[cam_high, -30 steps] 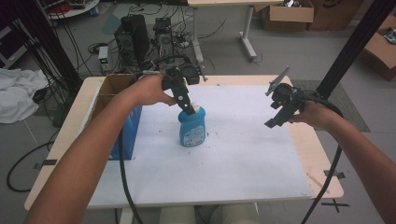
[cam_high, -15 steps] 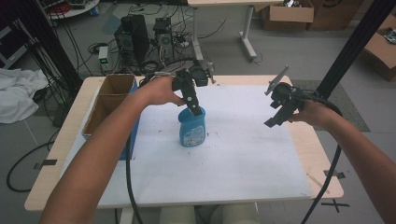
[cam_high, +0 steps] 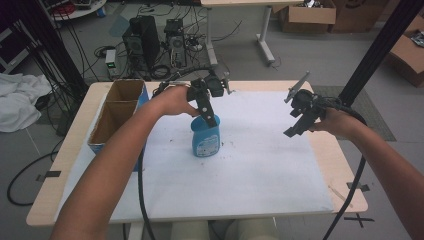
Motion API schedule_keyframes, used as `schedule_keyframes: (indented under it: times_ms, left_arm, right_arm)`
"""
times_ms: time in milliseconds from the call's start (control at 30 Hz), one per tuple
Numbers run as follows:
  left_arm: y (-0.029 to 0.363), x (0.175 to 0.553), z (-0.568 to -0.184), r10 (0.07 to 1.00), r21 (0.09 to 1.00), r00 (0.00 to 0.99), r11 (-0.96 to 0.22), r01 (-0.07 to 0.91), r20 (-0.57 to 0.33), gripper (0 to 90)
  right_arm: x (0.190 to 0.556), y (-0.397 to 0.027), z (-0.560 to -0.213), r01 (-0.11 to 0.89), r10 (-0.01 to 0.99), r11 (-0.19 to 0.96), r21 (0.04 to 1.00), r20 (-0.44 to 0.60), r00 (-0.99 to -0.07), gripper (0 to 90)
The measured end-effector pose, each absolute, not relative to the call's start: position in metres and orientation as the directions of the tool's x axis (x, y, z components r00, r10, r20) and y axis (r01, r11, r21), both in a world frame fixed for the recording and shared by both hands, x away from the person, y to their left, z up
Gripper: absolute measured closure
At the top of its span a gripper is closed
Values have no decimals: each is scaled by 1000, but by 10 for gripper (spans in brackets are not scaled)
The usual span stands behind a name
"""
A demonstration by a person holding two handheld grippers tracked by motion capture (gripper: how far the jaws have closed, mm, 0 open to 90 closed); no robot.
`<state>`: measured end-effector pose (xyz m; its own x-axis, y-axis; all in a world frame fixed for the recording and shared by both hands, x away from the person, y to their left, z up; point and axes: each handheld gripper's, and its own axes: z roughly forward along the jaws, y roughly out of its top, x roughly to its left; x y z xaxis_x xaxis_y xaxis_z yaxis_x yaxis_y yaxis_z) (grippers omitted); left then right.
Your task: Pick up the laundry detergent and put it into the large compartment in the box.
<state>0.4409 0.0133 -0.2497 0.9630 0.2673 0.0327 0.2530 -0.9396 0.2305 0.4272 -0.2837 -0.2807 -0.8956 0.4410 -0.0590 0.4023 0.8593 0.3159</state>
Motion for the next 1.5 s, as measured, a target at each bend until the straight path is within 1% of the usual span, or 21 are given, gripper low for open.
schedule_keyframes:
  times_ms: [200, 300, 533, 667, 967, 1100, 1333, 1500]
  left_arm:
    - [14, 442, -259, 257, 206, 966, -947, 247, 25, 176]
    - [14, 442, -261, 260, 212, 966, -945, 250, 19, 176]
    - [12, 443, -274, 259, 192, 966, -948, 253, 6, 177]
    - [12, 443, -279, 273, 198, 962, -943, 269, -5, 177]
    - [14, 444, -289, 270, 189, 963, -945, 266, -8, 178]
    - [15, 444, -294, 285, 189, 958, -940, 283, -18, 178]
    - [14, 444, -294, 279, 192, 960, -942, 277, -17, 192]
    - [14, 444, -294, 269, 192, 963, -945, 265, -6, 222]
  right_arm:
    - [428, -285, -282, 406, 444, 858, 315, -57, -894, 172]
    - [428, -285, -283, 400, 438, 860, 315, -58, -897, 172]
    - [429, -284, -284, 401, 439, 860, 314, -55, -897, 172]
    - [428, -285, -284, 404, 441, 859, 316, -53, -896, 172]
    - [427, -286, -284, 407, 444, 857, 315, -53, -894, 173]
    - [427, -286, -284, 408, 446, 856, 317, -53, -894, 173]
    - [428, -286, -284, 405, 442, 858, 316, -54, -895, 173]
    - [427, -286, -284, 405, 442, 858, 318, -53, -895, 174]
